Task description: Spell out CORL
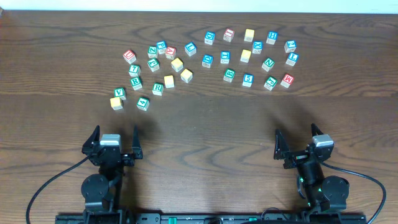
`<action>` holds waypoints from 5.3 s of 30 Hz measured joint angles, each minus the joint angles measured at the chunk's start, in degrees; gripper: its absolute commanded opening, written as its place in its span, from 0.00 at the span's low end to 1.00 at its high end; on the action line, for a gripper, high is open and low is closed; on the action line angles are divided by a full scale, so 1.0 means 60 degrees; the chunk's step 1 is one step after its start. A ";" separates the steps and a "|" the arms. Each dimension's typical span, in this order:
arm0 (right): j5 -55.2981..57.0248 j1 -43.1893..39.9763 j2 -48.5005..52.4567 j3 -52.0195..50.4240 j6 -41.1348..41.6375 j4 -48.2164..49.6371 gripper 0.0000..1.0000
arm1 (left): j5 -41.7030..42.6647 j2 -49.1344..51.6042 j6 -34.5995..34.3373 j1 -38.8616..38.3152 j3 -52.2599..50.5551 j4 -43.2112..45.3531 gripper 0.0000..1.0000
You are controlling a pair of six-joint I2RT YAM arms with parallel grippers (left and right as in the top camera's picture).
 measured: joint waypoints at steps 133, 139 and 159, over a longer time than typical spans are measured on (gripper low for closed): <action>-0.0004 0.0000 0.0000 0.0000 0.0000 0.0000 0.99 | -0.0251 2.1096 -0.3727 -0.2579 1.6808 -0.7224 0.62; 0.0000 0.0000 0.0000 0.0000 0.0000 0.0000 0.99 | -0.0251 2.1096 -0.3763 -0.2590 1.6804 -0.6961 0.61; 0.0000 0.0000 0.0000 0.0000 0.0000 0.0000 0.99 | -0.0251 2.1099 -0.3799 -0.2696 1.6353 -0.6524 0.50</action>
